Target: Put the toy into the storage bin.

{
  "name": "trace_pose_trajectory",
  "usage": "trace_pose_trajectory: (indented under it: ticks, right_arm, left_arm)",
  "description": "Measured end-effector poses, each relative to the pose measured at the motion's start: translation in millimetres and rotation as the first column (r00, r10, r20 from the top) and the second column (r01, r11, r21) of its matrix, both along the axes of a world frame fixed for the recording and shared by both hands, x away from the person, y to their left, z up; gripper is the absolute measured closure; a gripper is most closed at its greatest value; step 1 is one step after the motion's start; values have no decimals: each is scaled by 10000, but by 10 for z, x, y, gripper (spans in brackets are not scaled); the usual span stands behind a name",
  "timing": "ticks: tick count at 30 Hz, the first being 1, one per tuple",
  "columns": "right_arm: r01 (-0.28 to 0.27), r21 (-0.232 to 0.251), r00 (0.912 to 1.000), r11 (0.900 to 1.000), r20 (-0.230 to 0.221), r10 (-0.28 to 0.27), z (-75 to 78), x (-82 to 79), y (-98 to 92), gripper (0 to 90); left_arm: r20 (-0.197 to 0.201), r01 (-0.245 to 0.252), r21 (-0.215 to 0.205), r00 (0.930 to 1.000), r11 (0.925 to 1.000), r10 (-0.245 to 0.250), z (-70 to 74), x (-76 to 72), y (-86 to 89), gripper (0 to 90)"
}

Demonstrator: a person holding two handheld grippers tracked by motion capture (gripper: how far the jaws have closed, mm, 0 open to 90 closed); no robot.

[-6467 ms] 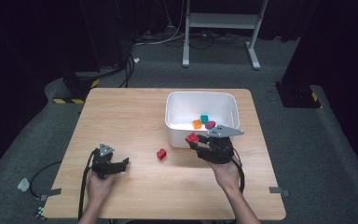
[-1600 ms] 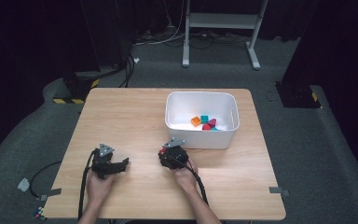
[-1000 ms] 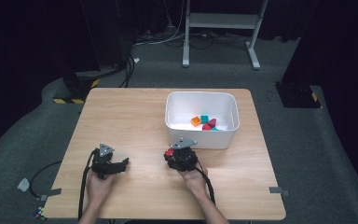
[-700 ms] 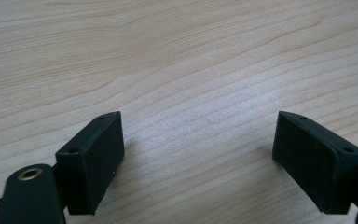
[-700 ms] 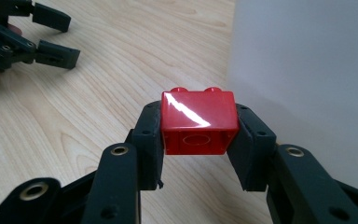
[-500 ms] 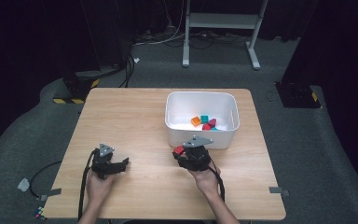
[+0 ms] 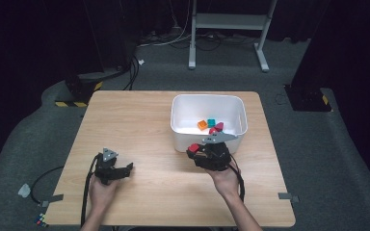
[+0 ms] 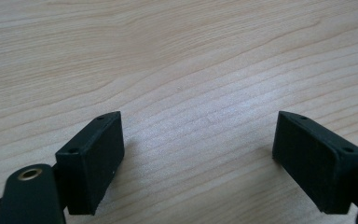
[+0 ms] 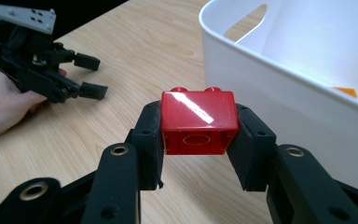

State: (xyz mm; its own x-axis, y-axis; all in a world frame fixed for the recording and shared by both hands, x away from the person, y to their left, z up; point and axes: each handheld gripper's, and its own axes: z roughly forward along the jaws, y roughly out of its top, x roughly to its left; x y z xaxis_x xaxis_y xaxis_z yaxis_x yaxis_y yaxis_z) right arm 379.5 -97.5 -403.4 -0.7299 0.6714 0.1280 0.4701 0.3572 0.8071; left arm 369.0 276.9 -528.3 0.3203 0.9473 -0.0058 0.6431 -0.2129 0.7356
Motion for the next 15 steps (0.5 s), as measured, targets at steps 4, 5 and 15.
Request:
trace_pose_trajectory:
  ticks: [4,5,15]
  right_arm:
    - [49,90,10000,9999,51,-50,102,35,-41,590]
    - [60,114,10000,9999,78,-61,128,45,-44,590]
    - [180,163,9998,9997,113,-182,390,158,-88,590]
  left_arm:
    - [0,0,-1,10000,10000,0,0,0,0,166]
    - [-1,2,2,10000,10000,-2,0,0,0,166]
    - [1,2,4,10000,10000,-2,0,0,0,166]
